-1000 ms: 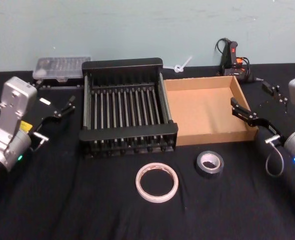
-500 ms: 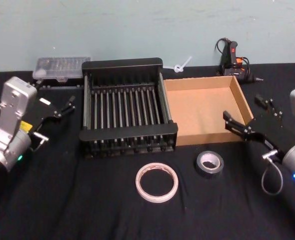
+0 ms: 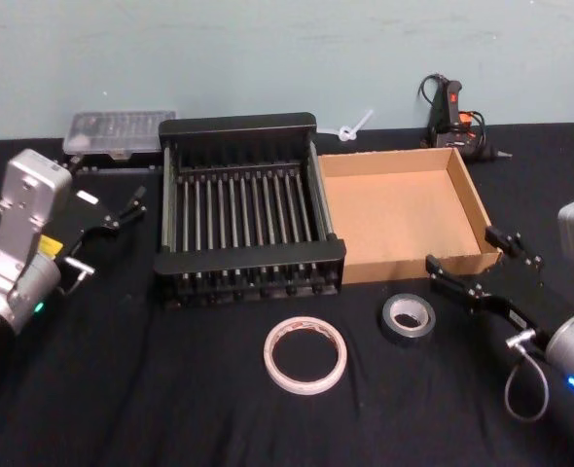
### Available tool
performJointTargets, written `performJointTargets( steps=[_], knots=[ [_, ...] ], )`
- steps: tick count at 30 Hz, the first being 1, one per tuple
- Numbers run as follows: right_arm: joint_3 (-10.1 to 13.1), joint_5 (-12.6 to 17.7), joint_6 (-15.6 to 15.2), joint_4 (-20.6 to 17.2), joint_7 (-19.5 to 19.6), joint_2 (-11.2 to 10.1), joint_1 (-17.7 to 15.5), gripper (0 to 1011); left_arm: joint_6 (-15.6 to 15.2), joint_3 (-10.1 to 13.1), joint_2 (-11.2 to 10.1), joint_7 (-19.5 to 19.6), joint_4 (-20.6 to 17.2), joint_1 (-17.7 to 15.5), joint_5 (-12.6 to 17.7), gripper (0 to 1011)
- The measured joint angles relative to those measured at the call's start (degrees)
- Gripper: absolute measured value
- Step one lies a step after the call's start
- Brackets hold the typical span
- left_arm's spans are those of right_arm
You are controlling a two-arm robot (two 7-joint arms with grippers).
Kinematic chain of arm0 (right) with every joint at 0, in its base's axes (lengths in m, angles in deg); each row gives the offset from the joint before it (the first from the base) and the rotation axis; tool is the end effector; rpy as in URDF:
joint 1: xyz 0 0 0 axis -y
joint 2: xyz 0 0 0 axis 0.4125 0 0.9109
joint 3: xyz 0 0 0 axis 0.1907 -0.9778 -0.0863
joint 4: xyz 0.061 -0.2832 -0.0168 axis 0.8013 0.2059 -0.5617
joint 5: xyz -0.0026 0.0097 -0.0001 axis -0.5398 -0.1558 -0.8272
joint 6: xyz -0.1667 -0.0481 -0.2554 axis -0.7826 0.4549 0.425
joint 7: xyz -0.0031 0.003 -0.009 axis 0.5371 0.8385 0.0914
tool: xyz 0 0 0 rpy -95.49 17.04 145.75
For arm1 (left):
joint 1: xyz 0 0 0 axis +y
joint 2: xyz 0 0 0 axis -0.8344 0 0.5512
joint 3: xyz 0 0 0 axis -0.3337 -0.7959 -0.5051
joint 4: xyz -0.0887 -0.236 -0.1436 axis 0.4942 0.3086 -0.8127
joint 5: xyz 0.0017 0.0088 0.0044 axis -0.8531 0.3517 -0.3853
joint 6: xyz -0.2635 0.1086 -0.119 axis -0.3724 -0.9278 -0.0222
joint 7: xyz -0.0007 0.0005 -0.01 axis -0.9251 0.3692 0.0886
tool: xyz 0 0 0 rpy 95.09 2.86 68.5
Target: Pick up the white tape and place it into the black box , Pick up the silver tape and place it into the brown box.
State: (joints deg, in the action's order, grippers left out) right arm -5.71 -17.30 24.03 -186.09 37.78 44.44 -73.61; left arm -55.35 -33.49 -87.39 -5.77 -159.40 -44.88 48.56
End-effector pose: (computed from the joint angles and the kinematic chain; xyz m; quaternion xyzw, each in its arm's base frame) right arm 0.2737 -0.0510 -0.2813 -0.1133 0.0082 -0.5326 0.8387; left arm 0.3581 0.0826 -0.3022 0.1416 -0.1324 0.5799 0.7913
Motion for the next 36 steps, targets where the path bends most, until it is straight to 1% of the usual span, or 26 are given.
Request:
performJointTargets(
  steps=[5, 12, 14, 17, 18, 24, 36],
  knots=[
    [0.4, 0.3, -1.8, -0.6, -0.6, 0.4, -1.2, 1002, 0.0, 0.0, 0.0, 0.0, 0.0, 0.0, 0.0, 1001],
    [0.5, 0.2, -4.4, -0.4, -1.4, 1.3, -1.8, 1002, 0.0, 0.0, 0.0, 0.0, 0.0, 0.0, 0.0, 1001],
    [0.5, 0.2, -5.1, -0.2, -1.5, 1.5, -1.8, 1002, 0.0, 0.0, 0.0, 0.0, 0.0, 0.0, 0.0, 1001],
    [0.6, 0.0, -7.0, 0.2, -1.8, 2.1, -1.6, 1002, 0.0, 0.0, 0.0, 0.0, 0.0, 0.0, 0.0, 1001],
    [0.6, 0.0, -7.0, 0.2, -1.8, 2.1, -1.6, 1002, 0.0, 0.0, 0.0, 0.0, 0.0, 0.0, 0.0, 1001],
    [0.9, 0.0, -10.4, 0.8, -2.6, 3.1, -1.1, 1003, 0.0, 0.0, 0.0, 0.0, 0.0, 0.0, 0.0, 1002],
    [1.4, -0.5, -14.0, 1.7, -4.1, 4.5, -0.2, 1002, 0.0, 0.0, 0.0, 0.0, 0.0, 0.0, 0.0, 1001]
  ],
)
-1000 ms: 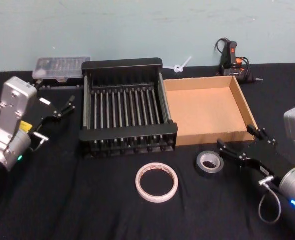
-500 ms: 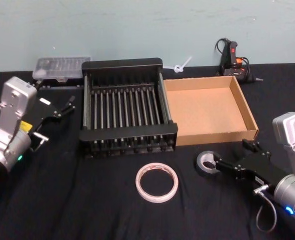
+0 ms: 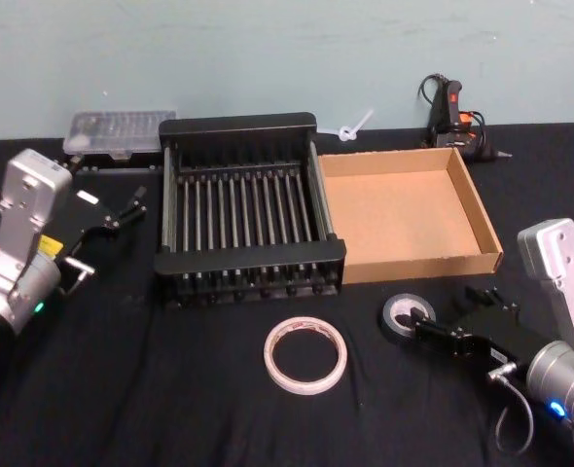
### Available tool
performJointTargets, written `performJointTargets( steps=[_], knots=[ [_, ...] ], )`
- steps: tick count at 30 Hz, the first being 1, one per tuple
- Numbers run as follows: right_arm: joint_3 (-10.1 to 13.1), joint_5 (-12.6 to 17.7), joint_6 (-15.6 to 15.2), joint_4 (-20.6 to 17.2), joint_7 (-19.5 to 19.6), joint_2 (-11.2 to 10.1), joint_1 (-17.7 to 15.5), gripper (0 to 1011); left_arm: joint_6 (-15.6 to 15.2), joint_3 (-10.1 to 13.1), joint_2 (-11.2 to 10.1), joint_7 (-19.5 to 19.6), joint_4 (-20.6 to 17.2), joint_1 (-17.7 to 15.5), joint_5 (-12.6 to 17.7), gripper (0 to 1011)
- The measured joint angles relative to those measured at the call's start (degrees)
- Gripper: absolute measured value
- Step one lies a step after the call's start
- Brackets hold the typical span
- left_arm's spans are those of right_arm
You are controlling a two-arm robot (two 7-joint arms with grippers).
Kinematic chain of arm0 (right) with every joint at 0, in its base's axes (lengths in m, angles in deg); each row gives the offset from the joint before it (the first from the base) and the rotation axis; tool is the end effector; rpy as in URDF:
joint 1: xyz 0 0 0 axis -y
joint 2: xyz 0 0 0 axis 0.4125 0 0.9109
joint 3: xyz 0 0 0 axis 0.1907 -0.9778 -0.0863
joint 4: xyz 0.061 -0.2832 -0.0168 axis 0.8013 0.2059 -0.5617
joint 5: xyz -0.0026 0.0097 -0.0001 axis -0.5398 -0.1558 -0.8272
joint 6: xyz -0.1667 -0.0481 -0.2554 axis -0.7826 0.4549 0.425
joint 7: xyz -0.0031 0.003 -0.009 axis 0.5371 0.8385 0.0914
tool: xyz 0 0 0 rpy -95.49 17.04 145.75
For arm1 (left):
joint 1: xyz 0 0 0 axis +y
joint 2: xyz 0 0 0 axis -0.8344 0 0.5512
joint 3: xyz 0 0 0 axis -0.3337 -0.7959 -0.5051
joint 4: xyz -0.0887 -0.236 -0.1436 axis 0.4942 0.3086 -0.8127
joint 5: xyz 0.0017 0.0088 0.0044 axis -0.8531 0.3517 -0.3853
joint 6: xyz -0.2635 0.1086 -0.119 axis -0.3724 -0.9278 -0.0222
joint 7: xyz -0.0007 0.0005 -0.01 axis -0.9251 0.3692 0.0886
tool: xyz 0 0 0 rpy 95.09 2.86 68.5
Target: Pick up the white tape and place it into the black box , Pick up the silver tape and place it into the brown box.
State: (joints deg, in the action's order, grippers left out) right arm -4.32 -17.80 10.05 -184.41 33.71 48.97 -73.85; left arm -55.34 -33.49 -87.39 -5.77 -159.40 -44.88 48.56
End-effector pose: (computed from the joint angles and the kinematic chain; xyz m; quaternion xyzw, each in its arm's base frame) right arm 0.2744 -0.0429 -0.2931 -0.1832 0.1125 -0.5137 0.8306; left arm 0.3581 0.0826 -0.3022 0.1415 -0.1325 0.5799 0.7913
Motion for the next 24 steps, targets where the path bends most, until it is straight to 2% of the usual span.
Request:
performJointTargets(
  steps=[24],
  knots=[
    [1.1, -2.6, -1.6, 3.6, -2.5, 3.4, 2.6, 1002, 0.0, 0.0, 0.0, 0.0, 0.0, 0.0, 0.0, 1001]
  ],
)
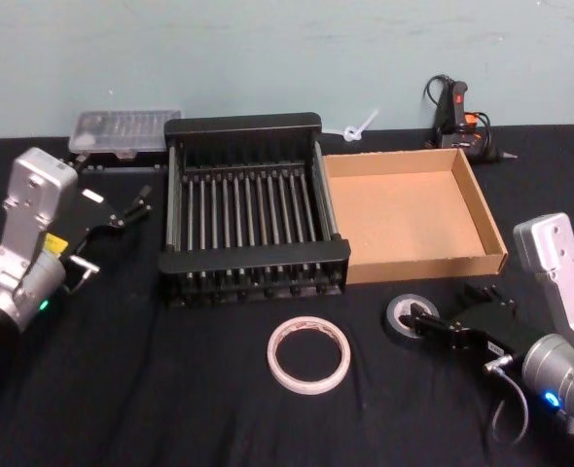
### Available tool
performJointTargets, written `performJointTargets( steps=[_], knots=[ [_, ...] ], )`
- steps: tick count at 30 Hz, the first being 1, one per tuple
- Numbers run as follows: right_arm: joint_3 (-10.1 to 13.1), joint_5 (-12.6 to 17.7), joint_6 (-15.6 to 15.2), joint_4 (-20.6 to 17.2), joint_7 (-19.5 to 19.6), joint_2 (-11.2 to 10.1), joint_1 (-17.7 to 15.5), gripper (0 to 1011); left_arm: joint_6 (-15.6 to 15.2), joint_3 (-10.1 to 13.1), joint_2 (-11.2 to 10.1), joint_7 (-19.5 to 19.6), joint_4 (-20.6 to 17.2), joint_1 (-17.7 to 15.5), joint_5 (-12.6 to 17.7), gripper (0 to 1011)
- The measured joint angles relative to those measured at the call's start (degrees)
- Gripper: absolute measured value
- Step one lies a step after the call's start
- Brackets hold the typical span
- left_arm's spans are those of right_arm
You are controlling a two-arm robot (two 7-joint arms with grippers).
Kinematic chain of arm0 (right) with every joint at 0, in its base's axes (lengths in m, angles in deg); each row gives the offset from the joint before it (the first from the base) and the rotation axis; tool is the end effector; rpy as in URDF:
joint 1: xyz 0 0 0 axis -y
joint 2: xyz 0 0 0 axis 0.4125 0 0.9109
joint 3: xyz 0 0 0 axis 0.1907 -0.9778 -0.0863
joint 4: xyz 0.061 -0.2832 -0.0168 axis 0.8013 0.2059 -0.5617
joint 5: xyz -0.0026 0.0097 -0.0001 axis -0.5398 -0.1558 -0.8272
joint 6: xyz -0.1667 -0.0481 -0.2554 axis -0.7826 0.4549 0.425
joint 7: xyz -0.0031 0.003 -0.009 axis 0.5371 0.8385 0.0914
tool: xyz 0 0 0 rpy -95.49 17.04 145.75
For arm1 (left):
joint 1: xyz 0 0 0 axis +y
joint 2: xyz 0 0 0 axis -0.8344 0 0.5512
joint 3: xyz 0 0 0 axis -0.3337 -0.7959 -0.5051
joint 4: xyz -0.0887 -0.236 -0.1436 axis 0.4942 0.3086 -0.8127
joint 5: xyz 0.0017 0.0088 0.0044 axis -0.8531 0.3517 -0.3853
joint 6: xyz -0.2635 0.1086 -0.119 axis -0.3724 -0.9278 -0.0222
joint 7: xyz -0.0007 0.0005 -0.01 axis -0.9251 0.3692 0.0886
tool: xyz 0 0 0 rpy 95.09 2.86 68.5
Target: Pick up the white tape and place it into the black box , Pick up the silver tape and place it into the brown box.
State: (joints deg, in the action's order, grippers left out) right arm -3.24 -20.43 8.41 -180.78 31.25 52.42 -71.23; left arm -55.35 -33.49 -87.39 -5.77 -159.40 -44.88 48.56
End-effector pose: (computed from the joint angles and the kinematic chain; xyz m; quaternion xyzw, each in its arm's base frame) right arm 0.2897 -0.0414 -0.2987 -0.1870 0.1234 -0.5153 0.8272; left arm 0.3581 0.0826 -0.3022 0.1416 -0.1324 0.5799 0.7913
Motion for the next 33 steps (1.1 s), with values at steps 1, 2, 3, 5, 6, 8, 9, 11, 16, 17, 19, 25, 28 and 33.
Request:
performJointTargets(
  steps=[1, 2, 3, 5, 6, 8, 9, 11, 16, 17, 19, 25, 28, 33],
  knots=[
    [0.0, -0.1, 0.0, 0.1, -0.1, 0.1, 0.1, 1003, 0.0, 0.0, 0.0, 0.0, 0.0, 0.0, 0.0, 1001],
    [0.0, -0.2, 0.0, 0.2, -0.2, 0.2, 0.1, 1002, 0.0, 0.0, 0.0, 0.0, 0.0, 0.0, 0.0, 1001],
    [0.0, -0.3, 0.0, 0.3, -0.2, 0.3, 0.2, 1002, 0.0, 0.0, 0.0, 0.0, 0.0, 0.0, 0.0, 1001],
    [0.0, -0.7, 0.0, 0.5, -0.5, 0.5, 0.4, 1002, 0.0, 0.0, 0.0, 0.0, 0.0, 0.0, 0.0, 1001],
    [0.0, -0.8, 0.0, 0.6, -0.6, 0.6, 0.4, 1002, 0.0, 0.0, 0.0, 0.0, 0.0, 0.0, 0.0, 1002],
    [0.0, -1.2, 0.0, 0.8, -0.7, 0.8, 0.5, 1002, 0.0, 0.0, 0.0, 0.0, 0.0, 0.0, 0.0, 1001],
    [0.0, -1.4, 0.0, 0.9, -0.8, 0.9, 0.5, 1002, 0.0, 0.0, 0.0, 0.0, 0.0, 0.0, 0.0, 1001],
    [0.1, -1.7, -0.1, 0.9, -0.9, 1.1, 0.5, 1002, 0.0, 0.0, 0.0, 0.0, 0.0, 0.0, 0.0, 1002],
    [0.3, -2.6, -0.2, 1.0, -1.2, 1.5, 0.4, 1002, 0.0, 0.0, 0.0, 0.0, 0.0, 0.0, 0.0, 1001],
    [0.3, -2.7, -0.2, 1.0, -1.2, 1.6, 0.4, 1002, 0.0, 0.0, 0.0, 0.0, 0.0, 0.0, 0.0, 1001],
    [0.3, -3.1, -0.2, 1.0, -1.2, 1.6, 0.3, 1003, 0.0, 0.0, 0.0, 0.0, 0.0, 0.0, 0.0, 1001],
    [0.3, -3.5, -0.2, 1.0, -1.3, 1.7, 0.3, 1002, 0.0, 0.0, 0.0, 0.0, 0.0, 0.0, 0.0, 1001],
    [0.3, -3.4, -0.1, 1.0, -1.3, 1.6, 0.3, 1002, 0.0, 0.0, 0.0, 0.0, 0.0, 0.0, 0.0, 1001],
    [0.3, -3.3, -0.1, 1.0, -1.3, 1.6, 0.3, 978, 0.0, 0.0, 0.0, 0.0, 0.0, 0.0, 0.0, 1001]
  ],
)
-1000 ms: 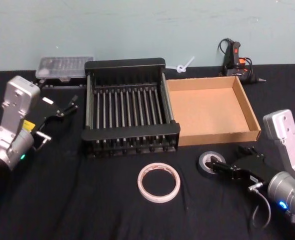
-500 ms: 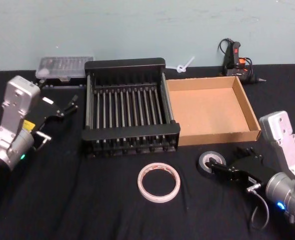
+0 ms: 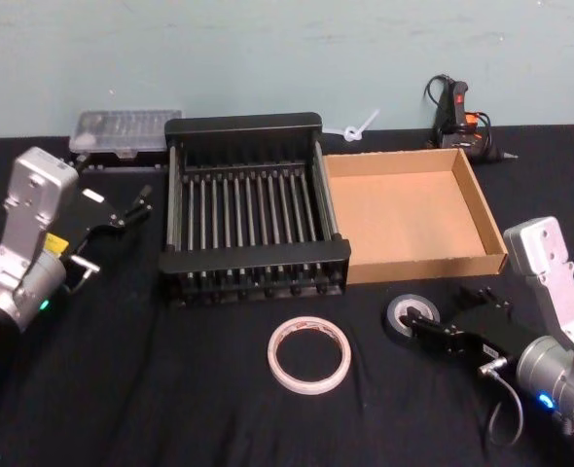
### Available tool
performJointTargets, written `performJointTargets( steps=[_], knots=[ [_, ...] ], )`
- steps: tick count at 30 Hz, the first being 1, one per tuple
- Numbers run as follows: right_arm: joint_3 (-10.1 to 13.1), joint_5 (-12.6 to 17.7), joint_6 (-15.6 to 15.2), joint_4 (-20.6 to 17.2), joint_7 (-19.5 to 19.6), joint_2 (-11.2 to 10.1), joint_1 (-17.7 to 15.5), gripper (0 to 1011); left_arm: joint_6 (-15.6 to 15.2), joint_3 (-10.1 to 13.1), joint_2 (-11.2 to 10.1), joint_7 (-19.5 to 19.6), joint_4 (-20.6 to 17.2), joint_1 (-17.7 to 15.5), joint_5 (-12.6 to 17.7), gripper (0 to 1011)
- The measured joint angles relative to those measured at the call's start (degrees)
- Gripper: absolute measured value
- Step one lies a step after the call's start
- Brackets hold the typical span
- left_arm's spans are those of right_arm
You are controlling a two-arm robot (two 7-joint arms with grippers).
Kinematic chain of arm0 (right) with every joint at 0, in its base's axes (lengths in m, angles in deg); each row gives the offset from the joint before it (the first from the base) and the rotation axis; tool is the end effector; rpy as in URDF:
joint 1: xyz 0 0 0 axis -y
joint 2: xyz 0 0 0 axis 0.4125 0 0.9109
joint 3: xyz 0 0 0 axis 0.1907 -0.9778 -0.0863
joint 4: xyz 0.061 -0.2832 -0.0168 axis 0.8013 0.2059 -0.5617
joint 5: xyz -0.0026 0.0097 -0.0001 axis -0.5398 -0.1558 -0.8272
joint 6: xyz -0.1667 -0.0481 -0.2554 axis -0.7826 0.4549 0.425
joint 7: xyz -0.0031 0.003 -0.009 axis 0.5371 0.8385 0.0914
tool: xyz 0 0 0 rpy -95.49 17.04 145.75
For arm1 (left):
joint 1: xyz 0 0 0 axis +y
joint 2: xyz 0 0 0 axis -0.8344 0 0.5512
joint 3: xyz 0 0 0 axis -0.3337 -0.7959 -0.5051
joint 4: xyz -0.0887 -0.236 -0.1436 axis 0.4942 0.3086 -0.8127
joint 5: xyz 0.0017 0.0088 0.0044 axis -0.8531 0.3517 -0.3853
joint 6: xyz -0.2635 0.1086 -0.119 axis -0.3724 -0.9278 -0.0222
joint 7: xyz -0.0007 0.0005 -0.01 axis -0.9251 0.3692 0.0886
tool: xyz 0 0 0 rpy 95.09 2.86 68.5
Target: Pick up the white tape and place it into the black box , Pick up the silver tape and place it into the brown box.
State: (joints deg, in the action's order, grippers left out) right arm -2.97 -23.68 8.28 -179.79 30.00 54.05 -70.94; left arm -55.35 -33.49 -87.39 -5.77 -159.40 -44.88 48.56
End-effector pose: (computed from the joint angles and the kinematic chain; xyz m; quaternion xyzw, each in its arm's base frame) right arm 0.2915 -0.0374 -0.3028 -0.1971 0.1163 -0.5126 0.8275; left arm 0.3581 0.0826 -0.3022 0.1416 -0.1324 0.5799 0.7913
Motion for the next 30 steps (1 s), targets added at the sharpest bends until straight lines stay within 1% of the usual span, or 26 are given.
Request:
performJointTargets(
  steps=[2, 4, 5, 9, 10, 11, 12, 14, 15, 17, 18, 19, 22, 23, 24, 25, 26, 27, 30],
  knots=[
    [0.0, 0.0, 0.0, 0.0, 0.0, 0.0, 0.0, 954, 0.0, 0.0, 0.0, 0.0, 0.0, 0.0, 0.0, 1001],
    [0.0, 0.1, 0.0, 0.0, 0.0, 0.0, 0.0, 903, 0.0, 0.0, 0.0, 0.0, 0.0, 0.0, 0.0, 1001],
    [0.0, 0.1, 0.0, 0.0, 0.0, 0.0, 0.0, 903, 0.0, 0.0, 0.0, 0.0, 0.0, 0.0, 0.0, 1001],
    [0.0, 0.2, 0.0, -0.1, 0.0, 0.0, 0.0, 763, 0.0, 0.0, 0.0, 0.0, 0.0, 0.0, 0.0, 1001],
    [0.0, 0.2, 0.0, -0.1, 0.0, 0.0, 0.0, 763, 0.0, 0.0, 0.0, 0.0, 0.0, 0.0, 0.0, 1001],
    [0.0, 0.2, 0.0, -0.1, 0.0, 0.0, 0.0, 733, 0.0, 0.0, 0.0, 0.0, 0.0, 0.0, 0.0, 1002],
    [0.0, 0.2, 0.0, -0.1, 0.0, -0.1, 0.0, 677, 0.0, 0.0, 0.0, 0.0, 0.0, 0.0, 0.0, 1001],
    [0.0, 0.2, 0.0, -0.1, 0.0, -0.1, 0.0, 625, 0.0, 0.0, 0.0, 0.0, 0.0, 0.0, 0.0, 1001],
    [0.0, 0.2, 0.0, -0.1, 0.0, -0.1, 0.0, 567, 0.0, 0.0, 0.0, 0.0, 0.0, 0.0, 0.0, 1001],
    [0.0, 0.2, 0.0, -0.1, 0.0, -0.1, 0.0, 533, 0.0, 0.0, 0.0, 0.0, 0.0, 0.0, 0.0, 1001],
    [0.0, 0.2, 0.0, -0.1, 0.0, -0.1, 0.0, 504, 0.0, 0.0, 0.0, 0.0, 0.0, 0.0, 0.0, 1001],
    [0.0, 0.2, 0.0, -0.1, 0.1, -0.1, 0.0, 447, 0.0, 0.0, 0.0, 0.0, 0.0, 0.0, 0.0, 1001],
    [0.0, 0.2, 0.0, -0.1, 0.1, -0.1, 0.0, 386, 0.0, 0.0, 0.0, 0.0, 0.0, 0.0, 0.0, 1001],
    [0.0, 0.2, 0.0, -0.1, 0.1, -0.1, 0.0, 330, 0.0, 0.0, 0.0, 0.0, 0.0, 0.0, 0.0, 1001],
    [0.0, 0.2, 0.0, -0.1, 0.1, -0.1, 0.0, 301, 0.0, 0.0, 0.0, 0.0, 0.0, 0.0, 0.0, 1002],
    [0.0, 0.2, 0.0, -0.1, 0.1, -0.1, 0.0, 243, 0.0, 0.0, 0.0, 0.0, 0.0, 0.0, 0.0, 1001],
    [0.0, 0.3, 0.0, -0.1, 0.1, -0.1, 0.0, 243, 0.0, 0.0, 0.0, 0.0, 0.0, 0.0, 0.0, 1001],
    [0.0, 0.3, 0.0, -0.1, 0.1, -0.1, 0.0, 202, 0.0, 0.0, 0.0, 0.0, 0.0, 0.0, 0.0, 1001],
    [0.0, 0.3, 0.0, -0.1, 0.1, -0.1, 0.0, 147, 0.0, 0.0, 0.0, 0.0, 0.0, 0.0, 0.0, 1001]
  ],
)
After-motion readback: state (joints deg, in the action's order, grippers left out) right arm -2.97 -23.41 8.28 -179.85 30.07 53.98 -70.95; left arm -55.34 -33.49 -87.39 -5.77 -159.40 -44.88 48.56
